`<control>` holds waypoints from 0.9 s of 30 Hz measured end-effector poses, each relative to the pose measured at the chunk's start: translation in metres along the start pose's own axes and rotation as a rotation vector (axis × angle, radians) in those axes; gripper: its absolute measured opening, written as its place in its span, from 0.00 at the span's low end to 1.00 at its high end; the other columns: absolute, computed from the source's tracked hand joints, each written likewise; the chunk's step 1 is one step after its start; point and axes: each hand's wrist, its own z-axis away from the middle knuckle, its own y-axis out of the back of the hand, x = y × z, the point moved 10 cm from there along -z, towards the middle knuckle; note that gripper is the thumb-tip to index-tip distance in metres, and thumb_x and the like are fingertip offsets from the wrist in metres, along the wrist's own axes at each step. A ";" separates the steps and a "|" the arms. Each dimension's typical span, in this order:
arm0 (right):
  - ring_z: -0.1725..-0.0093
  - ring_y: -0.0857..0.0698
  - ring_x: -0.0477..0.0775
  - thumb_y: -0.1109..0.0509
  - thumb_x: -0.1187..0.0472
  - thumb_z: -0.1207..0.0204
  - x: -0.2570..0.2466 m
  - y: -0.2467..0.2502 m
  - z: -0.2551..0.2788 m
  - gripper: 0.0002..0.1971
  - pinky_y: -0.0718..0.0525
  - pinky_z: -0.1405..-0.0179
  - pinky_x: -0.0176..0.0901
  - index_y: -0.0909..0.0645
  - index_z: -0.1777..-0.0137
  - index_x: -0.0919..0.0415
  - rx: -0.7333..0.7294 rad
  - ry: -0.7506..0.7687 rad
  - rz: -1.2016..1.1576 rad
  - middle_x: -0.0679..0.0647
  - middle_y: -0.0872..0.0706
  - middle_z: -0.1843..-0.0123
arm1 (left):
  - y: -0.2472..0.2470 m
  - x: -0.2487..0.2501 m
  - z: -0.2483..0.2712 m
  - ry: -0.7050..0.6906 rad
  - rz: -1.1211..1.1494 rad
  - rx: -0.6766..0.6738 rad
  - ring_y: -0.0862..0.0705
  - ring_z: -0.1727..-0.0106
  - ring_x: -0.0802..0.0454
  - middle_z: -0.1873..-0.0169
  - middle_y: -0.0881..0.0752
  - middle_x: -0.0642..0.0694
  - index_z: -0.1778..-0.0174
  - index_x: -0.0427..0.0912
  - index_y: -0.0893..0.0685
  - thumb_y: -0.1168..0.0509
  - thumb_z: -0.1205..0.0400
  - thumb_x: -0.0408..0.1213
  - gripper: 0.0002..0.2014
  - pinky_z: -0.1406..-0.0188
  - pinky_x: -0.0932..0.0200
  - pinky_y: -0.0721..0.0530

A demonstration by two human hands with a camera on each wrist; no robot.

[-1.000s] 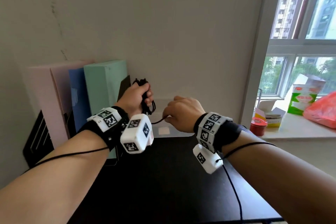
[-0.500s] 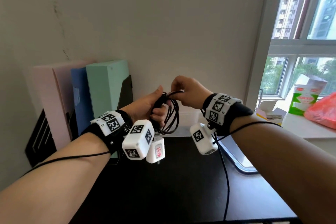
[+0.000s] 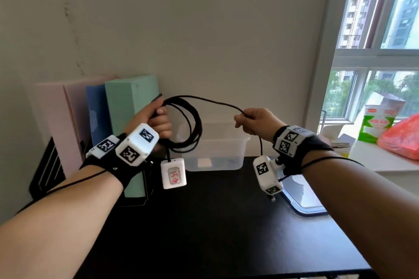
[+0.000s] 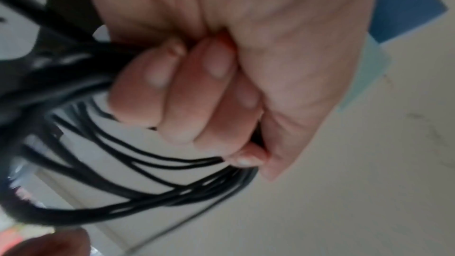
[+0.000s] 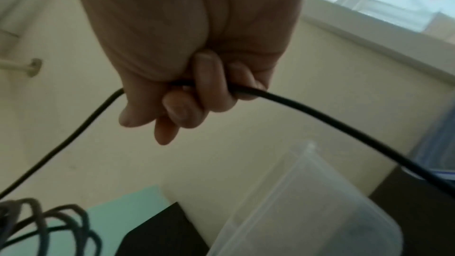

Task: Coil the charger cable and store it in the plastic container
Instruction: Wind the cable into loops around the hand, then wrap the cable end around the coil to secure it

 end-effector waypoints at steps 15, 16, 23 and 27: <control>0.53 0.14 0.56 0.41 0.48 0.24 -0.011 -0.038 0.012 0.16 0.21 0.62 0.41 0.12 0.52 0.49 0.001 0.036 0.927 0.48 0.11 0.54 | 0.031 0.012 -0.016 -0.257 0.200 0.313 0.36 0.89 0.60 0.89 0.34 0.54 0.72 0.46 0.34 0.41 0.24 0.39 0.11 0.86 0.72 0.33; 0.52 0.14 0.56 0.42 0.49 0.25 -0.021 -0.050 0.014 0.16 0.23 0.63 0.41 0.12 0.52 0.49 -0.036 0.113 0.989 0.48 0.11 0.53 | 0.029 0.009 -0.017 -0.245 0.169 0.321 0.35 0.89 0.59 0.89 0.34 0.54 0.72 0.46 0.35 0.44 0.20 0.37 0.14 0.84 0.72 0.32; 0.39 0.18 0.53 0.35 0.51 0.23 -0.068 -0.118 0.033 0.13 0.18 0.44 0.50 0.17 0.40 0.45 -0.389 0.436 1.038 0.47 0.14 0.41 | 0.003 -0.019 -0.021 -0.103 -0.190 0.264 0.30 0.85 0.58 0.87 0.31 0.53 0.71 0.43 0.37 0.52 0.12 0.38 0.18 0.81 0.68 0.25; 0.44 0.17 0.57 0.34 0.59 0.24 -0.087 -0.122 0.042 0.12 0.17 0.48 0.53 0.21 0.40 0.54 -0.390 0.504 0.946 0.52 0.15 0.43 | -0.002 -0.029 -0.020 -0.071 -0.313 0.288 0.27 0.85 0.56 0.85 0.26 0.52 0.69 0.42 0.35 0.52 0.12 0.38 0.17 0.81 0.66 0.25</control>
